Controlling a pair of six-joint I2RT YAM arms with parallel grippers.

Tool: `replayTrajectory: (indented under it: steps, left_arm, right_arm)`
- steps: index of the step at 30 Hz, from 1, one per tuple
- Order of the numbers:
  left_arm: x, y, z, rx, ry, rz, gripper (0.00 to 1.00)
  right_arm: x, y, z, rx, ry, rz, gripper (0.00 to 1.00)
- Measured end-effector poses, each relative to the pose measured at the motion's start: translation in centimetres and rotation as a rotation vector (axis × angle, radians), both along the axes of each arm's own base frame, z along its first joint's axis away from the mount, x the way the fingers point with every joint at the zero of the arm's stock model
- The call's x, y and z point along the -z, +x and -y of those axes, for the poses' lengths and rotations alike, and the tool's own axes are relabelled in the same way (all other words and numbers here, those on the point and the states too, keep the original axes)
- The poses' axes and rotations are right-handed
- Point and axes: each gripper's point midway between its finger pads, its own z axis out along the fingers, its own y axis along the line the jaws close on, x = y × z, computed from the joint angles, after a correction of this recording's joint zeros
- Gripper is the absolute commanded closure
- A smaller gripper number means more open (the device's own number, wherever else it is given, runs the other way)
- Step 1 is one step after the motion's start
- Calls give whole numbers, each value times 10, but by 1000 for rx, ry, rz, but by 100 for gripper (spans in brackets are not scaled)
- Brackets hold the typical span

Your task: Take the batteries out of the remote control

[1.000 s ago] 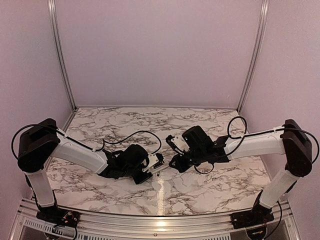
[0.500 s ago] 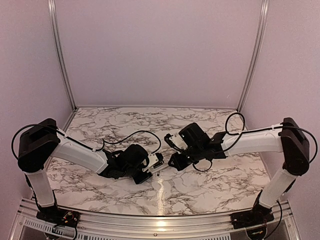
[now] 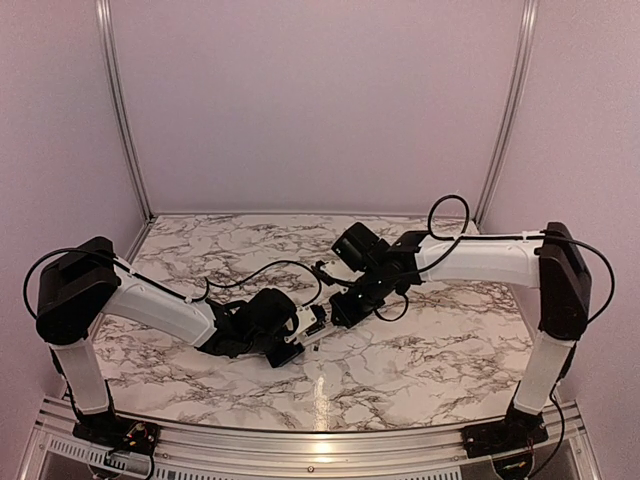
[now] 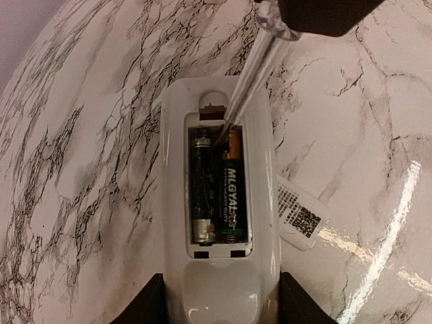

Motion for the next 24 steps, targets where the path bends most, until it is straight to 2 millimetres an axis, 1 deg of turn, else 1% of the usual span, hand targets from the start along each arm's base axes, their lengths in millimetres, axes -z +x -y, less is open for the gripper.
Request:
replayTrajectory:
  steps: [8, 24]
  left_arm:
    - [0, 1, -1, -14, 1, 1, 100]
    - [0, 2, -2, -22, 0, -1, 100]
  right_arm:
    - [2, 2, -4, -32, -4, -9, 100]
    - [14, -9, 1, 3, 195, 108, 100]
